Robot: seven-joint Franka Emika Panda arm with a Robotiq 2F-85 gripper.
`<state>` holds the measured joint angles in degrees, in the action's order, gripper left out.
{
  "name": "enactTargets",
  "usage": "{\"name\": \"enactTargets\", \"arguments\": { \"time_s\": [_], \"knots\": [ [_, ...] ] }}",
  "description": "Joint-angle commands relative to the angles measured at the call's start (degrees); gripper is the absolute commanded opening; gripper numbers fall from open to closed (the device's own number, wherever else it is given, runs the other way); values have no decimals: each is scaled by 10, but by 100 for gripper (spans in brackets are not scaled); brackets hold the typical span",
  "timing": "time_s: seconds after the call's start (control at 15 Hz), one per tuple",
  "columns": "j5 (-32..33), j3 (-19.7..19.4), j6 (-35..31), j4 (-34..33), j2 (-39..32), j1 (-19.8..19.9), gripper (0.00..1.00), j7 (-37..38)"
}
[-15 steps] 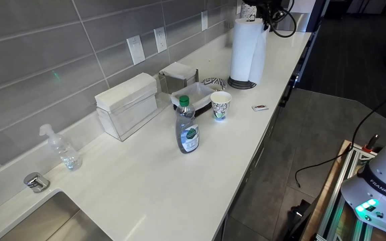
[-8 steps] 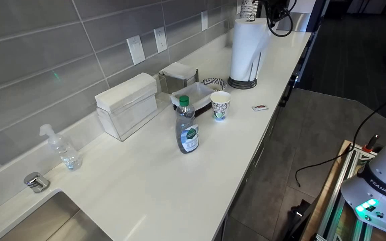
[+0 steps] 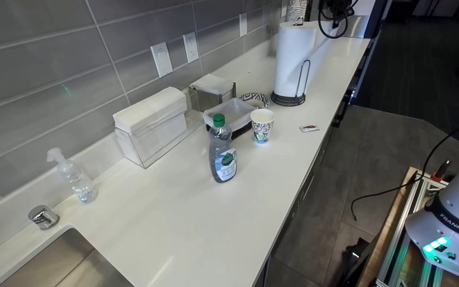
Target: Tear one paper towel from the roll.
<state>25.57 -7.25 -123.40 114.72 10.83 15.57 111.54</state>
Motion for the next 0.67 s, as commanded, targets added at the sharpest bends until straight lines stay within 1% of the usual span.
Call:
{"name": "enactTargets", "arguments": {
  "time_s": [0.0, 0.13, 0.33, 0.6],
  "knots": [
    [27, -7, 9, 25, 25, 17, 0, 57],
    [46, -7, 23, 26, 27, 27, 0, 70],
    [102, -2, 64, 25, 26, 38, 0, 109],
    [143, -5, 111, 24, 17, 28, 0, 104]
  ]
}}
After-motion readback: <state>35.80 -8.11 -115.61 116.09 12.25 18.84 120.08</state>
